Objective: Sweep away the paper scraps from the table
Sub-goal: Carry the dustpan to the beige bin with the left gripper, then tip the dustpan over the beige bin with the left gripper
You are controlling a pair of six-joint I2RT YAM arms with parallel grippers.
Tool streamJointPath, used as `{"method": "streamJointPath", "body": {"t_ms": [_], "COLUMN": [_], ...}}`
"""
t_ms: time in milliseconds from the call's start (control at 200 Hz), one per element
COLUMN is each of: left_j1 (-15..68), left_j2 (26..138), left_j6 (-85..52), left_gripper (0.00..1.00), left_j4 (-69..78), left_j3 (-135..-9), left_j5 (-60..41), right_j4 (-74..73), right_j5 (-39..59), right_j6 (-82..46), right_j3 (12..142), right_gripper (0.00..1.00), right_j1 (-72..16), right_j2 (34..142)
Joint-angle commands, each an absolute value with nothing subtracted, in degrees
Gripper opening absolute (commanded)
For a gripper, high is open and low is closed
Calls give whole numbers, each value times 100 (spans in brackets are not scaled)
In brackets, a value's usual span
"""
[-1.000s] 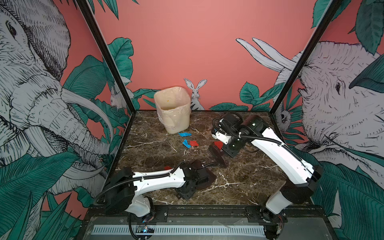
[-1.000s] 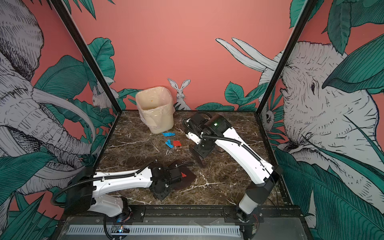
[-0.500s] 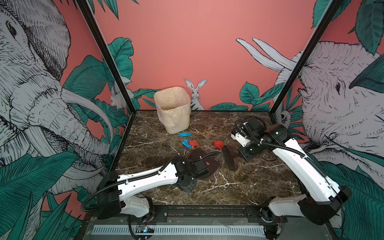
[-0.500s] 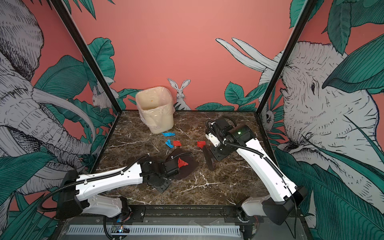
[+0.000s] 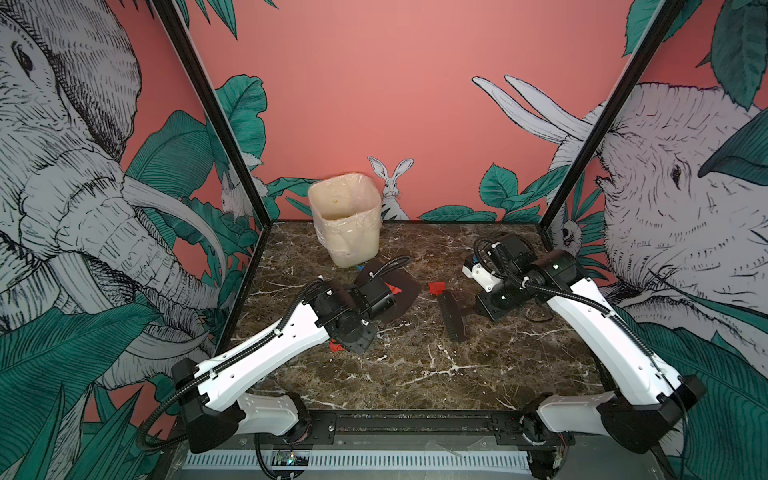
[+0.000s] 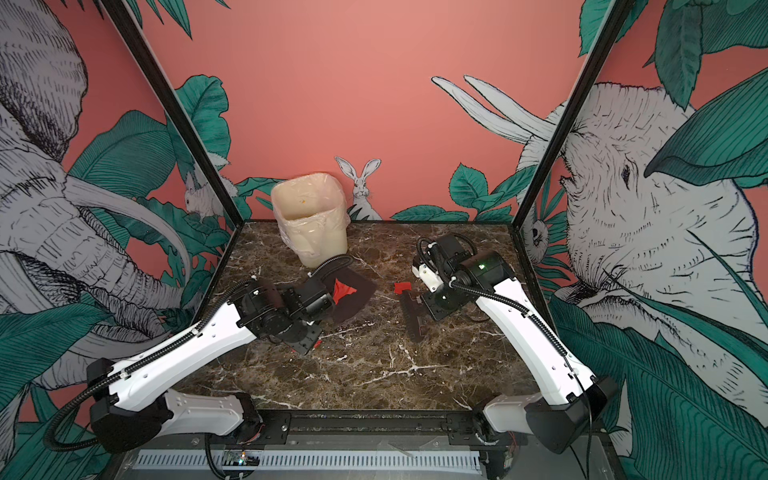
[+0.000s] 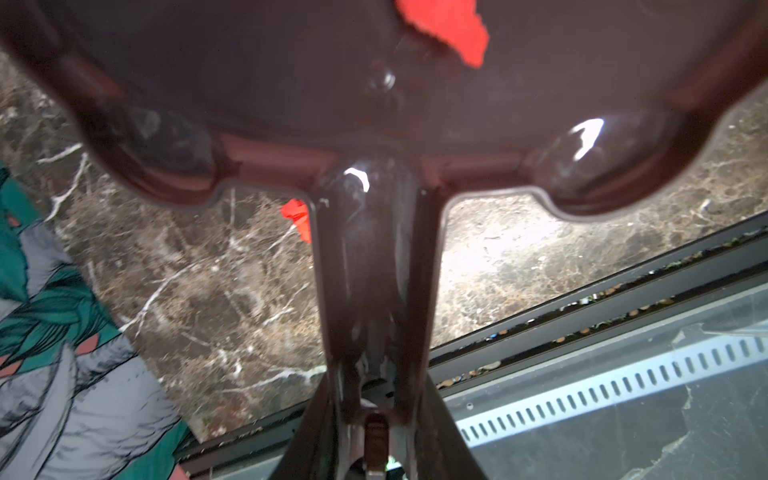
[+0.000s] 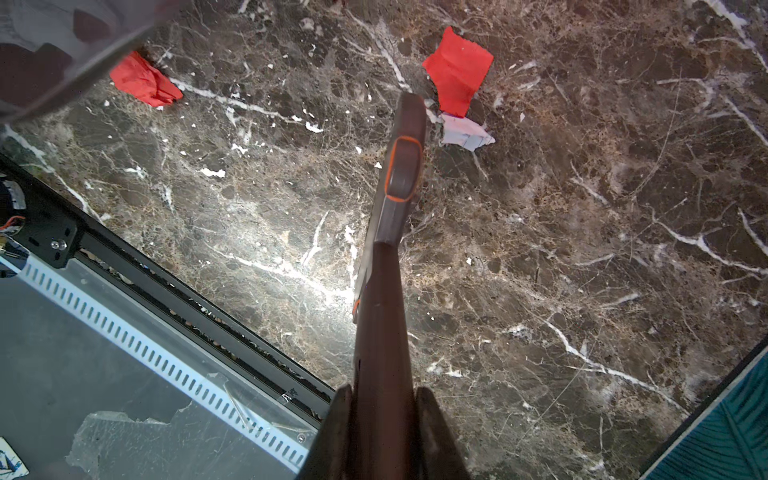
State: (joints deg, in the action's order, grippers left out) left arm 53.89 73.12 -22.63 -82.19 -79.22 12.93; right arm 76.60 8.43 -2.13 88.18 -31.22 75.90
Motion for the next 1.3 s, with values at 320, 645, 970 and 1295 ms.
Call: {"method": "streamJointPath", "body": {"t_ms": [320,645,970,1295], "left_j1": [3016,1450,783,514], "left_j2": [6874,7164,7942,9190], "left_j6": [-998,-166,369,634], "left_gripper": [0,0,0,0], "left_j4": [-8897,-8499,-8678,-8447], "left_j3": [-8662,-8930,-10353,-11713], "left_j5": [1153,926,1139,1234], "right_j4": [7359,7319,7432,7659], "right_j5": [1247,1463,1629,1765], "right_j6": [-4,173,378,499], "right_j3": [8801,8712,8666,8970], "right_gripper": [0,0,0,0], "right_j1": [-3028,-2844,-2628,-2619], "right_j2": [7542,7530,7445,7514]}}
